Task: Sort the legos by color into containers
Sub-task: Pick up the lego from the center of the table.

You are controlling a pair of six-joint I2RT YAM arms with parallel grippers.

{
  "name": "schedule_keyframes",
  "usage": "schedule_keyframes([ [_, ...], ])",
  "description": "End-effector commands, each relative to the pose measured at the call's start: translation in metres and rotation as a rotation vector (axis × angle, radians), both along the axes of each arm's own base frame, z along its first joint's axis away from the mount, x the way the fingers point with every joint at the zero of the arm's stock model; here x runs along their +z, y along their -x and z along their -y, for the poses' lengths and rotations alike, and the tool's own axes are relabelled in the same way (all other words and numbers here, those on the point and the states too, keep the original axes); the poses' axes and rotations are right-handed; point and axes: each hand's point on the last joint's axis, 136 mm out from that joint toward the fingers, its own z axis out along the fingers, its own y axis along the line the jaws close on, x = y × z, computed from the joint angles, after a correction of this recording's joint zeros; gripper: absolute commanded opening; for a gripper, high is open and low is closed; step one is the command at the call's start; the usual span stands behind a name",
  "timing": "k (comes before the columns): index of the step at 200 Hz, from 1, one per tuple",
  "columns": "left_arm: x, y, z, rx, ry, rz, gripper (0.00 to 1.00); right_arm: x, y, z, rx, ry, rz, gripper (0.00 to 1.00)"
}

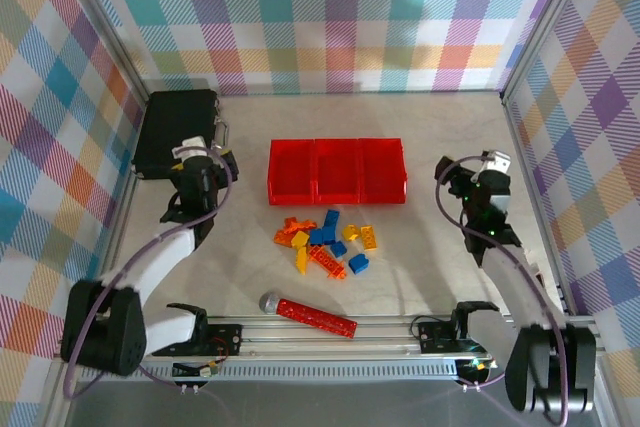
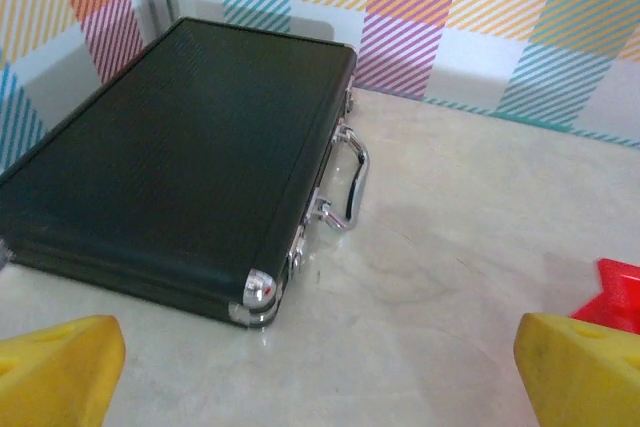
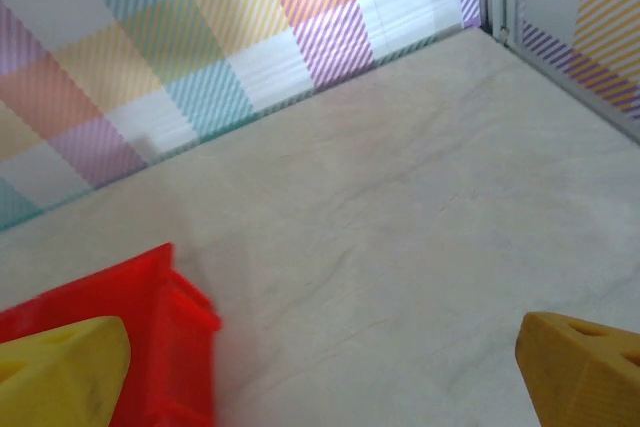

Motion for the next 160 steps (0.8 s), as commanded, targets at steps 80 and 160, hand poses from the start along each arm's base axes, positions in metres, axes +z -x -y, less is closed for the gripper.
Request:
schedule_keyframes([
  [80,-0.056,0.147,0.046,-0.138,0.241,-0.355,0.99,-0.052,0.141,-0.145,0.542,-0.209,-0.726,0.98],
  [160,-0.045,0.161,0.059,-0.271,0.365,-0.204,0.99,-0.116,0.155,-0.174,0.569,-0.025,-0.996,0.95],
])
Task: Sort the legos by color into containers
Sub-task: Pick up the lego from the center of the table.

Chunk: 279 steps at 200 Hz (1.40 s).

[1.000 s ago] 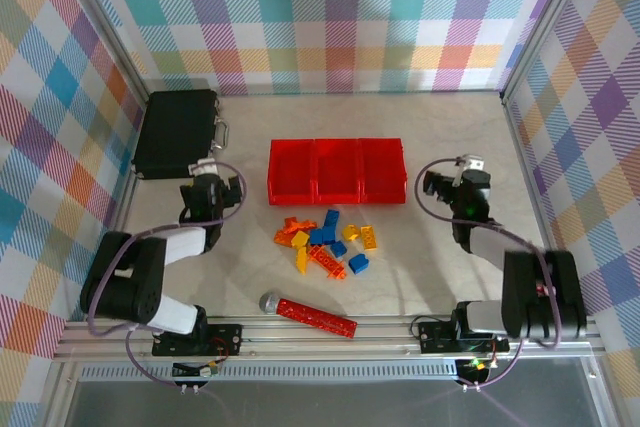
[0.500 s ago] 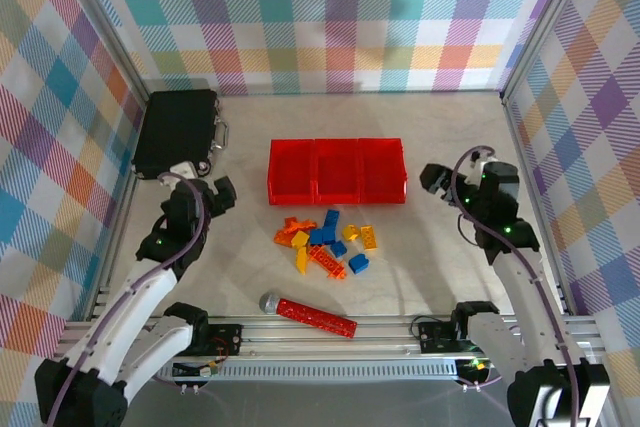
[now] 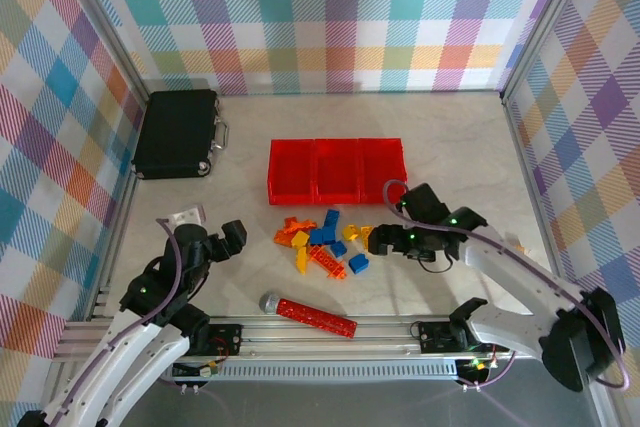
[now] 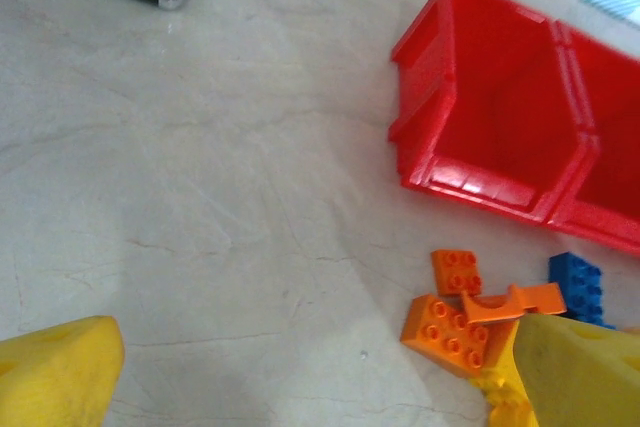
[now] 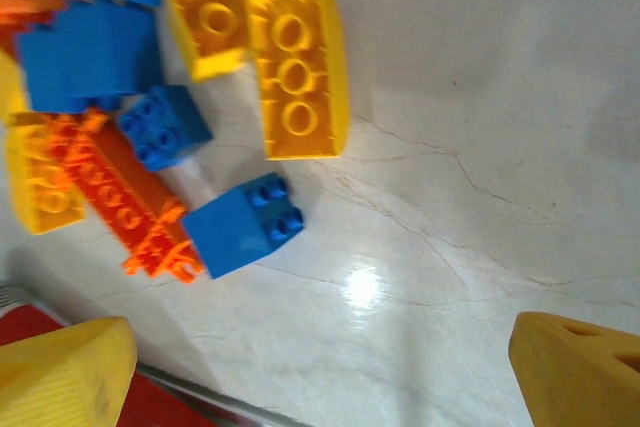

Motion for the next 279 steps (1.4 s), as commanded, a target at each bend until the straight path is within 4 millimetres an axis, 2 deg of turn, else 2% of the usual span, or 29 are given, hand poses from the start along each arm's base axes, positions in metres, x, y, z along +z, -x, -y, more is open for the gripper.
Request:
schedule_keyframes([
  [1,0.0,0.003,0.007,-0.024,0.046,0.003,1.0,-0.007,-0.005,-0.002,0.014,0.068,-0.02,0.95],
  [61,0.023,-0.003,0.024,-0.095,0.096,0.044,1.0,-0.018,-0.028,-0.029,0.114,0.114,-0.03,0.88],
  [102,0.031,-0.005,0.029,-0.114,0.121,0.058,0.99,-0.028,-0.033,-0.038,0.164,0.153,-0.059,0.84],
  [150,0.032,-0.006,0.033,-0.129,0.133,0.069,0.99,-0.036,-0.037,-0.043,0.186,0.234,-0.088,0.82],
  [178,0.033,-0.005,0.037,-0.148,0.146,0.072,0.99,-0.042,-0.041,-0.037,0.173,0.29,-0.106,0.83],
  [223,0.032,-0.004,0.041,-0.165,0.159,0.065,1.0,-0.049,-0.043,-0.038,0.171,0.304,-0.116,0.81],
  [279,0.034,-0.003,0.036,-0.14,0.174,0.08,1.0,-0.057,-0.048,-0.043,0.184,0.332,-0.122,0.78],
])
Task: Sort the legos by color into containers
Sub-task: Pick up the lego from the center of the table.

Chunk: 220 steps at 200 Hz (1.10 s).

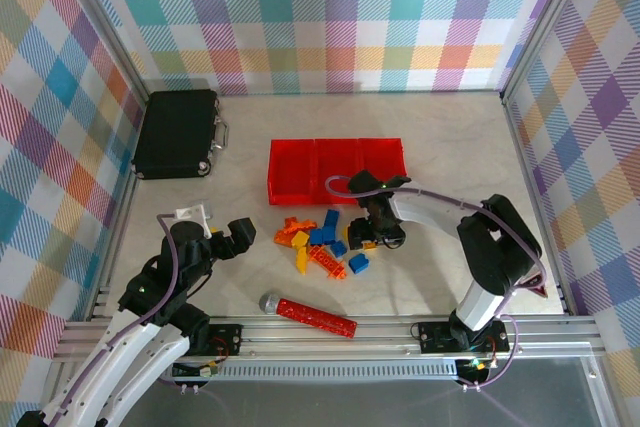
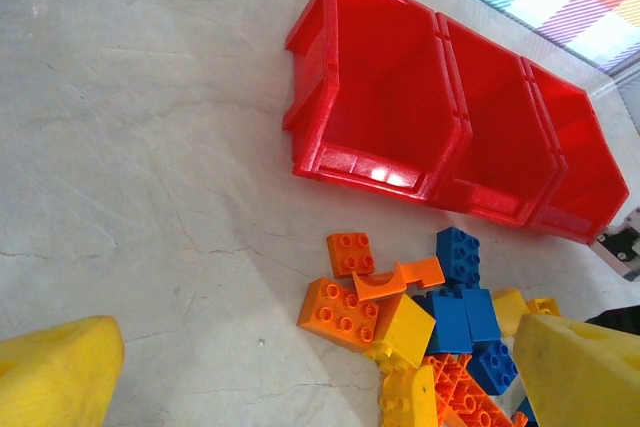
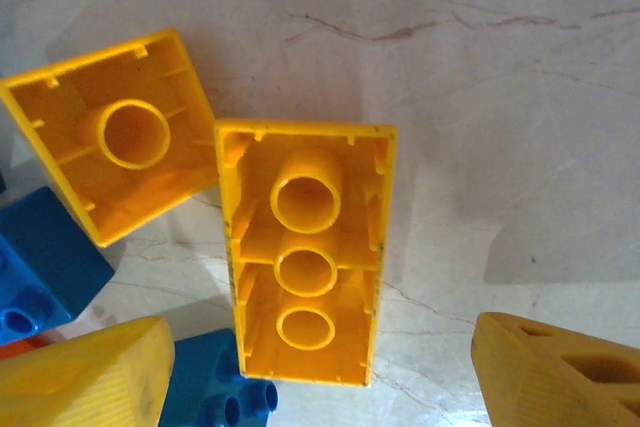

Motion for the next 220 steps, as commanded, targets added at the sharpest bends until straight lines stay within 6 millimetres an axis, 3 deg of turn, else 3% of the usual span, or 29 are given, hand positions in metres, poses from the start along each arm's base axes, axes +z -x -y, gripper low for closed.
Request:
schedule_keyframes([
  [1,0.018,-0.001,0.003,-0.004,0.048,0.057,1.0,0.003,-0.005,-0.004,0.014,0.021,0.012,0.78],
  [116,0.018,0.005,0.003,0.013,0.125,0.07,1.0,-0.009,-0.016,0.007,0.035,0.118,0.048,0.73],
  [220,0.021,0.007,0.004,0.002,0.131,0.074,0.99,-0.015,-0.019,0.009,0.038,0.132,0.063,0.57],
])
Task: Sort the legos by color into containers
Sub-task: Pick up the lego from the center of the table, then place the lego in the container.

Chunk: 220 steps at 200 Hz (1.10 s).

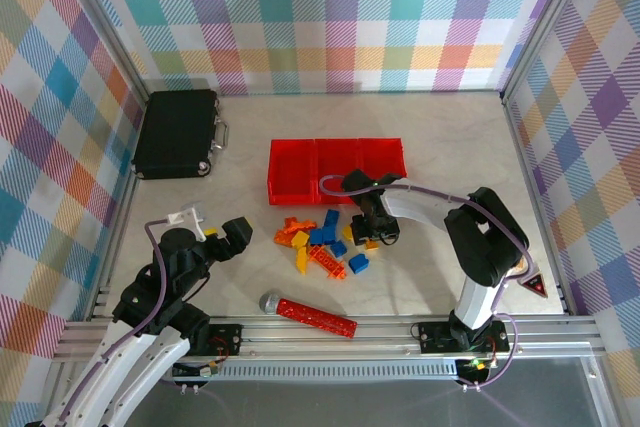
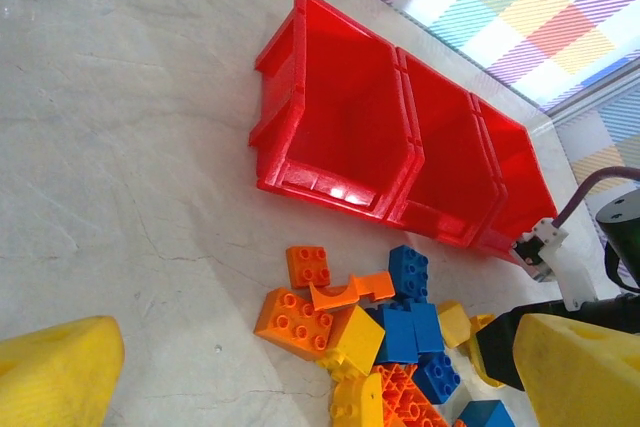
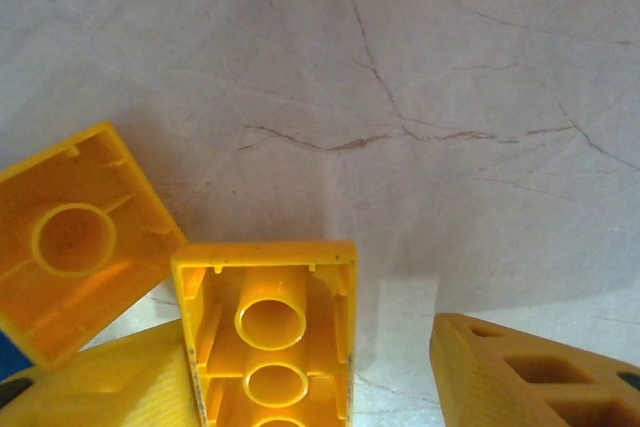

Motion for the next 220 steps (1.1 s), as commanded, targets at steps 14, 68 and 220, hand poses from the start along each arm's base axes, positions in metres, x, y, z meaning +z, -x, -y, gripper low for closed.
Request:
schedule_keyframes([
  [14,0.005,0.0,0.003,-0.013,0.02,0.026,1.0,-0.005,0.002,0.003,0.016,0.029,-0.002,0.56],
  [68,0.004,0.0,0.005,-0.022,0.019,0.018,1.0,-0.003,0.0,0.006,0.024,0.045,0.011,0.42],
  [220,0.031,-0.009,0.021,-0.094,0.014,0.06,1.0,0.134,-0.093,0.027,0.02,-0.092,0.372,0.25],
])
